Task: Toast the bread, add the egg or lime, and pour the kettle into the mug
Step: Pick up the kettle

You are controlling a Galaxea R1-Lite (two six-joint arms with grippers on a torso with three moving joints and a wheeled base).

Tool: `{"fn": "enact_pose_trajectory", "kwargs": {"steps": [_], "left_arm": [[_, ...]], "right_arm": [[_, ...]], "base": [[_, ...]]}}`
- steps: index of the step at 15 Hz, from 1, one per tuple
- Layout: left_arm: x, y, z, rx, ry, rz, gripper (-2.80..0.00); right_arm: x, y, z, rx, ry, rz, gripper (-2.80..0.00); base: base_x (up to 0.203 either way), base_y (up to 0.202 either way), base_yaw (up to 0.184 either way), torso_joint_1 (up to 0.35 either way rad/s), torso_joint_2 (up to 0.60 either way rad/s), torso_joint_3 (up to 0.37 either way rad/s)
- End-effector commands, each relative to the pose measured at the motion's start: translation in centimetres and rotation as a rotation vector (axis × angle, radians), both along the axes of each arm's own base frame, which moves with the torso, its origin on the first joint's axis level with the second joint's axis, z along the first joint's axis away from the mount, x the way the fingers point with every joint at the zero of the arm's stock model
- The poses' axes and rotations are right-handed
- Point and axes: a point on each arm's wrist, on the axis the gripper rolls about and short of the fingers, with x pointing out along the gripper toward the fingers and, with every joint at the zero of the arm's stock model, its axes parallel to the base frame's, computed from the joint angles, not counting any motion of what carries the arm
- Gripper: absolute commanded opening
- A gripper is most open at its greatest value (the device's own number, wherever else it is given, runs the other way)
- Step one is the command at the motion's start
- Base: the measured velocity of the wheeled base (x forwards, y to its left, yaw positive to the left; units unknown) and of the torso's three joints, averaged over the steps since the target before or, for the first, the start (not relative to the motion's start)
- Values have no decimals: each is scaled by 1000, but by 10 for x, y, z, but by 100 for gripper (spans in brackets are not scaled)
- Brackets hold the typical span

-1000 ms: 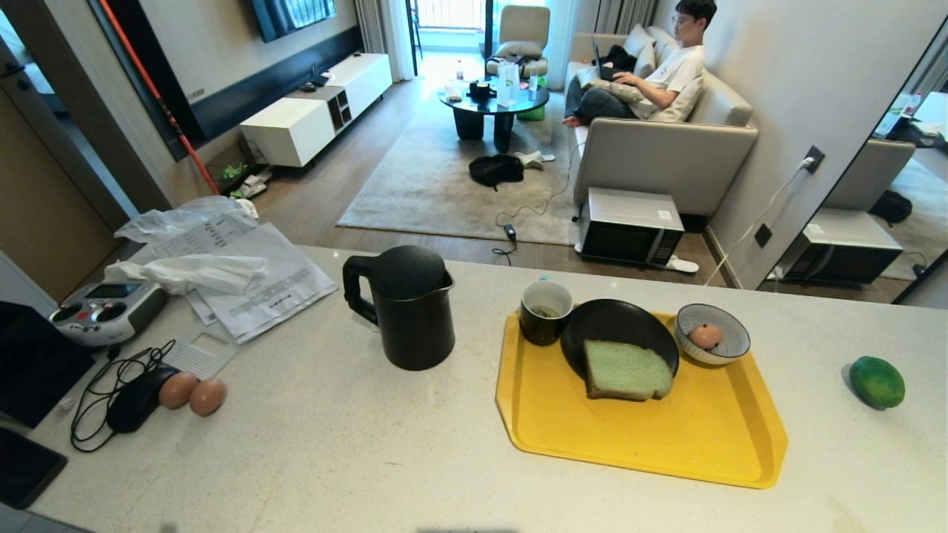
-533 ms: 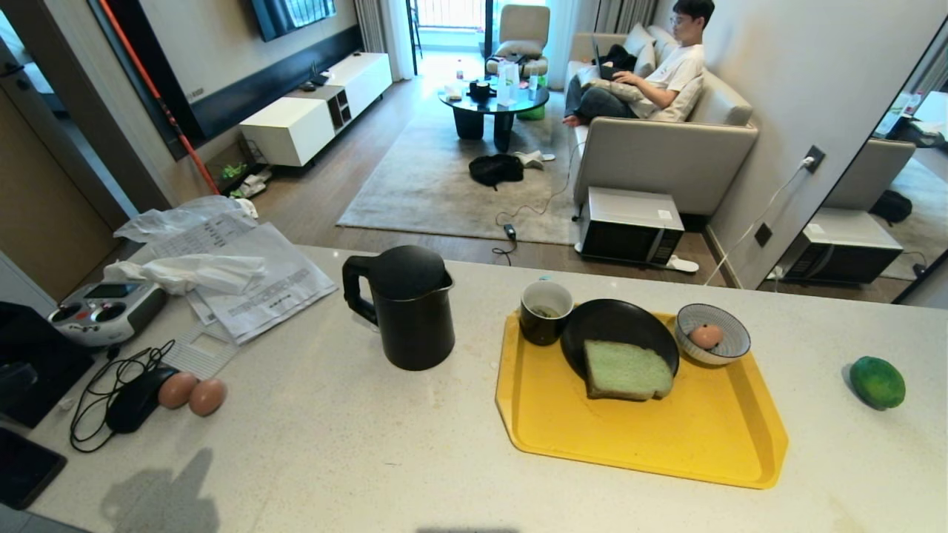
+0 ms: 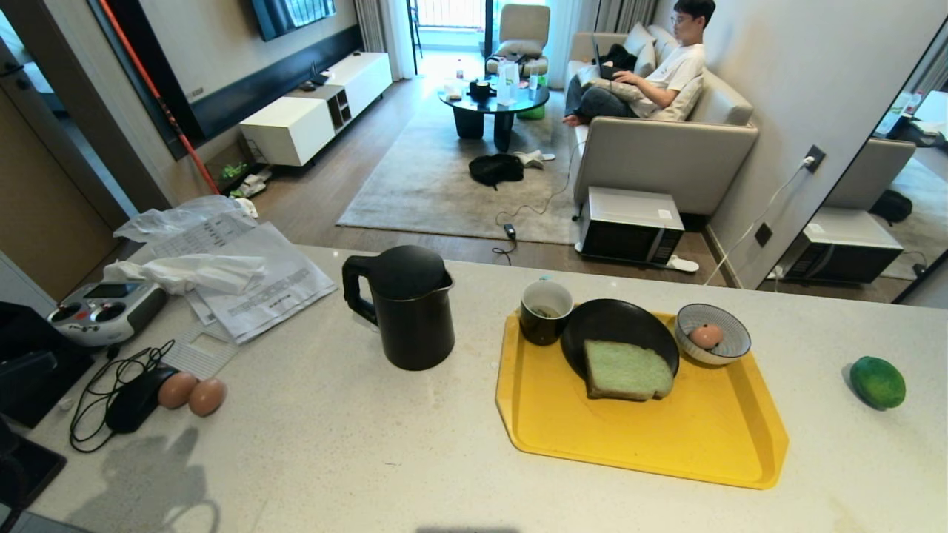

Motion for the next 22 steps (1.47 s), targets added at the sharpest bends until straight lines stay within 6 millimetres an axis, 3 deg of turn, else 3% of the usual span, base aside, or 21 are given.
{"fn": "enact_pose_trajectory", "kwargs": {"steps": [1,3,6,12,16,21,22], "left_arm": [[12,23,-30,-48,68,-162,-280],[18,29,-54,-67,99,-195,-280],[37,43,-71,-118,120,-204,-280],[72,68,-75,-19,-15,-249,-280],[91,77,-93,15,26,-281,-280],[114,68,-106,45,18,-368,-280],[119,66,-112,40,30,-384,0]], "right_arm": [[0,0,0,0,1,1,-280],[0,0,0,0,1,1,-280],[0,0,0,0,1,1,-280],[0,0,0,0,2,1,-280],[0,0,0,0,1,1,-280],[0,0,0,0,3,1,-280],[0,0,0,0,1,1,-280]], "base": [[0,0,0,0,0,0],[0,0,0,0,0,0],[0,0,0,0,0,0],[0,0,0,0,0,0],[0,0,0,0,0,0],[0,0,0,0,0,0],[0,0,0,0,0,0]]}}
